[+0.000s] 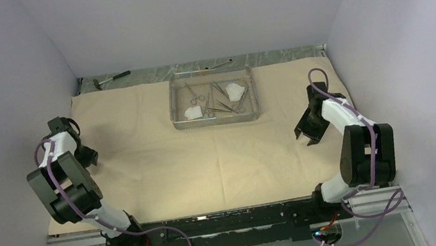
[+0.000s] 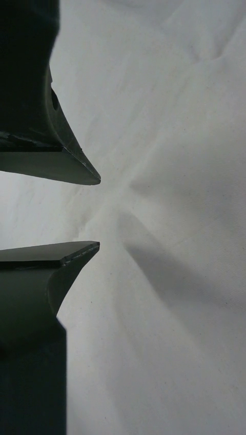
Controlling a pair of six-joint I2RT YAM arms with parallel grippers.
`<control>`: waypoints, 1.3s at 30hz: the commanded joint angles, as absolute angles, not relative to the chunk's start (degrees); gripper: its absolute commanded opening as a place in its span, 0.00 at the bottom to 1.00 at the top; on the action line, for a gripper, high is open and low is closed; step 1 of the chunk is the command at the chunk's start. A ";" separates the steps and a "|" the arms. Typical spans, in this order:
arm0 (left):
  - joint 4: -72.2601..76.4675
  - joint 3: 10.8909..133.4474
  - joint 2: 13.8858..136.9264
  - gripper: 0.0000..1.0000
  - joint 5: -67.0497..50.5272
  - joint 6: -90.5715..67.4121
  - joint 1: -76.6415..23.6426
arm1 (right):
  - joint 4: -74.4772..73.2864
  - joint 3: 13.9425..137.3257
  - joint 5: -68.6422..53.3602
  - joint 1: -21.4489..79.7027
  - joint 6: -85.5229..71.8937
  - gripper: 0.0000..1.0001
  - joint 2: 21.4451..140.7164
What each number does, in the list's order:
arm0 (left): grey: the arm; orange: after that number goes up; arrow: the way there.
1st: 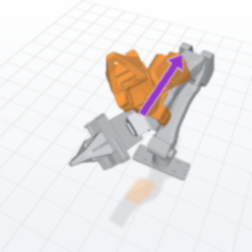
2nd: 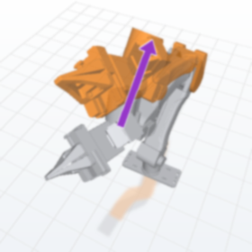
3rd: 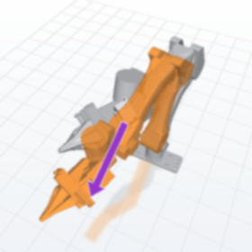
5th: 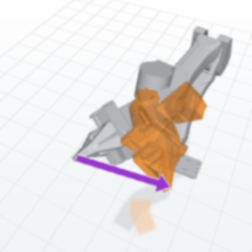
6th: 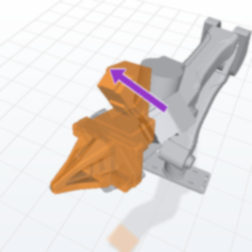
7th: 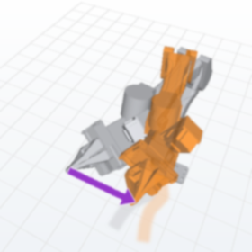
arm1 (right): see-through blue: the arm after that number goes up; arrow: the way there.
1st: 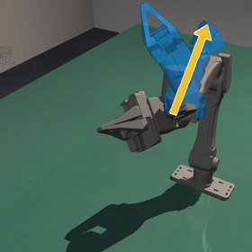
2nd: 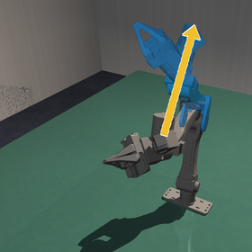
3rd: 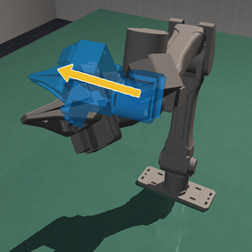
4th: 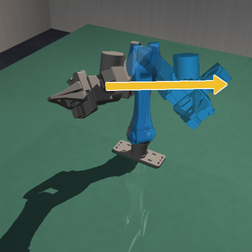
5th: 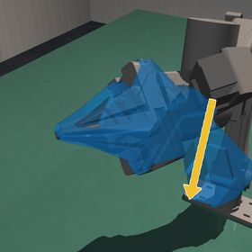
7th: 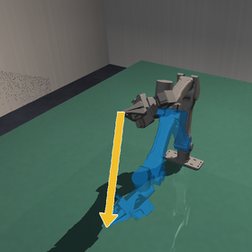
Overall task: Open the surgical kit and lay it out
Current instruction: Smooth out the surgical kit at the center of the board.
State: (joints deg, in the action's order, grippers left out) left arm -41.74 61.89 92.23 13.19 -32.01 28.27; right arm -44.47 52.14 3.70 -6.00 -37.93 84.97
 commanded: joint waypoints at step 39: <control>-45.07 79.42 98.01 0.79 15.43 -31.48 24.30 | -49.28 73.29 17.97 -11.93 -35.20 0.51 92.24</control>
